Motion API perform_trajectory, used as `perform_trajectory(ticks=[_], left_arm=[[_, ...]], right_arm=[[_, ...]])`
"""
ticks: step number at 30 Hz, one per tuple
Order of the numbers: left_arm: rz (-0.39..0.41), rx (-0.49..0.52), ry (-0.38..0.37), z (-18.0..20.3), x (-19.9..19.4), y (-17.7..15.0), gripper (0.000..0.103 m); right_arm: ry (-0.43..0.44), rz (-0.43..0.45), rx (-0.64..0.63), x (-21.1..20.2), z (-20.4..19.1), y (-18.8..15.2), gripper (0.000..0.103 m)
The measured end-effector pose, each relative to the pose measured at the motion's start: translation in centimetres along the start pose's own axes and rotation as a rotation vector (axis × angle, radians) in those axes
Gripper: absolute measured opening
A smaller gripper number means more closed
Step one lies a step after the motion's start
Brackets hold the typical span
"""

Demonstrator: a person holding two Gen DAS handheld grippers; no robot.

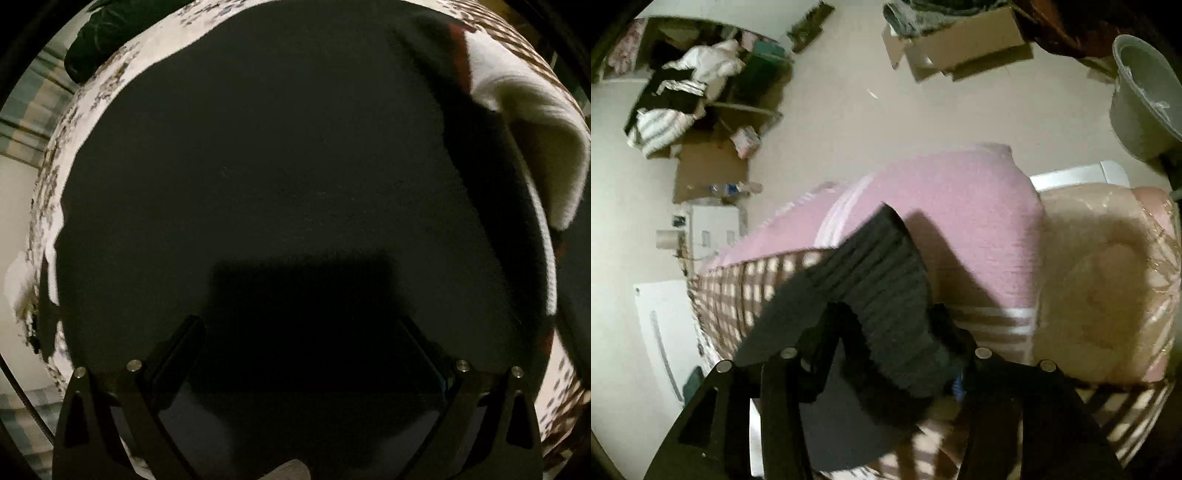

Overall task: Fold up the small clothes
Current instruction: 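Grasp one sleeve cuff with the right tool while the left tool approaches the sweater body, then fold the held sleeve across the sweater body with the right tool and release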

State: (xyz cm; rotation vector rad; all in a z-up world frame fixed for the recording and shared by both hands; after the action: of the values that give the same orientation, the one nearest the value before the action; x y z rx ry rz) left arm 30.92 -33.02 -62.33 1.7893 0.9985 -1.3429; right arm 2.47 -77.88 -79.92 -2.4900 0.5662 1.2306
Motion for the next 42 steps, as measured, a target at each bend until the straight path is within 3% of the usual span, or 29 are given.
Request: perform_trajectory(ticks=[1, 3, 6, 11, 15, 20, 23, 26, 31, 36, 42], left_arm=[[0.003, -0.004, -0.008, -0.1, 0.2, 0.1, 0.103], [0.014, -0.008, -0.029, -0.5, 0.3, 0.2, 0.103], [0.04, -0.014, -0.05, -1.7, -0.3, 0.4, 0.103], [0.09, -0.059, -0.062, -6.1, -1.7, -0.1, 0.103], [0.113, -0.114, -0.048, -10.6, -1.9, -1.0, 0.103], [0.1, -0.236, -0.019, -18.6, -0.5, -2.9, 0.103], [0.08, -0.315, -0.001, -22.9, 0.8, -4.7, 0.103], [0.061, -0.388, 0.012, -25.8, 2.0, -7.5, 0.103], [0.037, -0.499, 0.042, -31.3, 4.4, -10.7, 0.103], [-0.001, -0.614, 0.04, -36.3, 7.2, -14.0, 0.103], [0.006, -0.706, 0.055, -39.5, 6.7, -16.4, 0.103]], right_arm=[[0.007, 0.033, -0.009, -0.3, -0.4, 0.3, 0.023], [-0.004, 0.076, -0.047, -1.5, -1.8, 0.5, 0.016], [0.008, 0.144, -0.136, -4.2, -5.7, 0.5, 0.014], [0.056, 0.21, -0.368, -9.4, -17.2, -3.1, 0.014], [0.098, 0.167, -0.613, -11.5, -26.0, -12.9, 0.014], [0.16, 0.024, -0.889, -8.1, -33.0, -32.0, 0.014], [0.174, -0.095, -1.026, -3.8, -33.9, -45.7, 0.014], [0.143, -0.197, -1.185, 1.5, -32.2, -58.3, 0.014], [0.06, -0.297, -1.427, 8.9, -25.1, -73.8, 0.014], [-0.017, -0.34, -1.565, 13.7, -20.7, -80.5, 0.014], [-0.03, -0.364, -1.674, 13.5, -18.6, -86.0, 0.014]])
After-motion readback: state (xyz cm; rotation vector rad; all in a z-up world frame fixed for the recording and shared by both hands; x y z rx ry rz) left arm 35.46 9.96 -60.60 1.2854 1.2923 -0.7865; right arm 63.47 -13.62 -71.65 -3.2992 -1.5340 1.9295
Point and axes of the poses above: each gripper's, at about its wrist camera, not at the fingertips, and x roughly the way its jaws point, z to its right, y to its top, the point moved 8 cm from there along x, roughly the way its jaws point, and after that the axes turned 7 degrees about x, right-handed, at the moved point
